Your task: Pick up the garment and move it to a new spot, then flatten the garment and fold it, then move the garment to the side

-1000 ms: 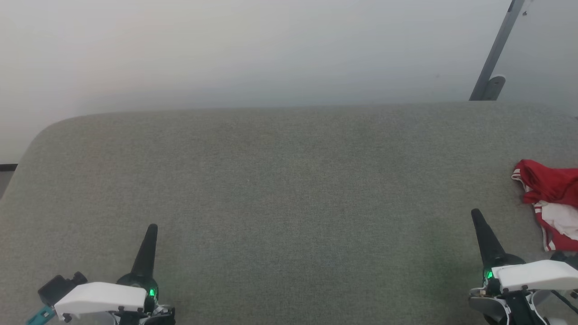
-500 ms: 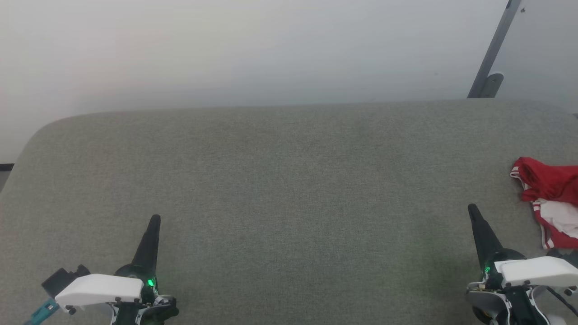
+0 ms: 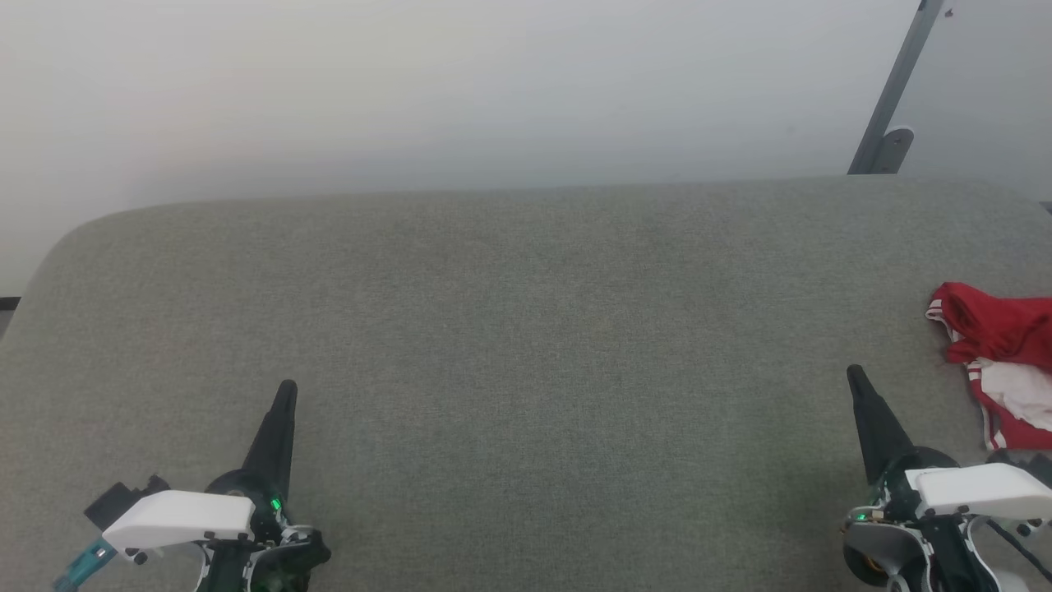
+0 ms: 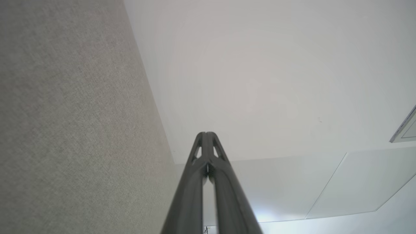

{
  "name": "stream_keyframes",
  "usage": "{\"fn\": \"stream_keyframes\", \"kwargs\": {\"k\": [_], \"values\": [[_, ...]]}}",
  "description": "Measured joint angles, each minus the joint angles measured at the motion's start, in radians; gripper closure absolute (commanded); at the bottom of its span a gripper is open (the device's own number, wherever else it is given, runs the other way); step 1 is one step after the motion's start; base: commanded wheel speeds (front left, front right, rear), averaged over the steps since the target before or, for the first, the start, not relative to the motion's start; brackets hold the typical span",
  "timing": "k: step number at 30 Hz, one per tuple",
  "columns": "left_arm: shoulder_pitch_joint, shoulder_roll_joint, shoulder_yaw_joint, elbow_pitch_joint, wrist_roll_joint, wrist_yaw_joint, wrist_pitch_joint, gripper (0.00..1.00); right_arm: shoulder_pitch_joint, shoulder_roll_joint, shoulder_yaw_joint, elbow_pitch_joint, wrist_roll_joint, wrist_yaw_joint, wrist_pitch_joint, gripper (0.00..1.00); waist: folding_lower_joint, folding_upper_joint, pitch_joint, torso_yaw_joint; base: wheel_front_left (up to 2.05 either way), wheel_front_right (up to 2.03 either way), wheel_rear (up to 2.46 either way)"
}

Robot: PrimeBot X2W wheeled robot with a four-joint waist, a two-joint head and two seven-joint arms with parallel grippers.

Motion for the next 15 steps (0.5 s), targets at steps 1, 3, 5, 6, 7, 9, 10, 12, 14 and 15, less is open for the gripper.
{"fn": "stream_keyframes", "kwargs": {"k": [1, 3, 5, 6, 7, 9, 10, 12, 14, 15], "values": [[-0.002, 0.000, 0.000, 0.001, -0.006, 0.000, 0.003, 1.00, -0.001, 0.001, 0.000, 0.001, 0.006, 0.000, 0.000, 1.00, 0.0000, 0.0000, 0.000, 0.000, 0.00, 0.00, 0.00], [-0.005, -0.001, 0.000, 0.003, -0.015, 0.000, 0.005, 1.00, -0.006, 0.001, -0.001, 0.002, 0.020, 0.000, 0.003, 1.00, 0.0000, 0.0000, 0.001, -0.001, 0.00, 0.00, 0.00], [-0.010, -0.002, 0.000, 0.005, -0.032, 0.000, 0.009, 1.00, -0.010, 0.003, -0.002, 0.002, 0.031, 0.000, 0.006, 1.00, 0.0000, 0.0000, 0.002, -0.002, 0.00, 0.00, 0.00], [-0.014, -0.002, 0.000, 0.006, -0.040, 0.000, 0.010, 1.00, -0.011, 0.004, -0.002, 0.003, 0.036, 0.000, 0.009, 1.00, 0.0000, 0.0000, 0.003, -0.002, 0.00, 0.00, 0.00], [-0.016, -0.002, 0.000, 0.006, -0.045, 0.000, 0.013, 1.00, -0.012, 0.005, -0.002, 0.003, 0.041, 0.000, 0.011, 1.00, 0.0000, 0.0000, 0.003, -0.003, 0.00, 0.00, 0.00], [-0.016, -0.003, 0.000, 0.007, -0.050, 0.000, 0.014, 1.00, -0.012, 0.006, -0.003, 0.004, 0.049, 0.000, 0.012, 1.00, 0.0000, 0.0000, 0.003, -0.003, 0.00, 0.00, 0.00], [-0.016, -0.003, 0.000, 0.007, -0.050, 0.000, 0.014, 1.00, -0.012, 0.006, -0.003, 0.004, 0.049, 0.000, 0.012, 1.00, 0.0000, 0.0000, 0.003, -0.003, 0.00, 0.00, 0.00], [-0.016, -0.003, 0.000, 0.007, -0.050, 0.000, 0.014, 1.00, -0.013, 0.006, -0.003, 0.004, 0.049, 0.000, 0.012, 1.00, 0.0000, 0.0000, 0.003, -0.003, 0.00, 0.00, 0.00], [-0.016, -0.003, 0.000, 0.007, -0.050, 0.000, 0.014, 1.00, -0.013, 0.006, -0.003, 0.004, 0.049, 0.000, 0.012, 1.00, 0.0000, 0.0000, 0.003, -0.003, 0.00, 0.00, 0.00], [-0.016, -0.003, 0.000, 0.007, -0.050, 0.000, 0.014, 1.00, -0.013, 0.006, -0.003, 0.004, 0.049, 0.000, 0.012, 1.00, 0.0000, 0.0000, 0.003, -0.003, 0.00, 0.00, 0.00]]}}
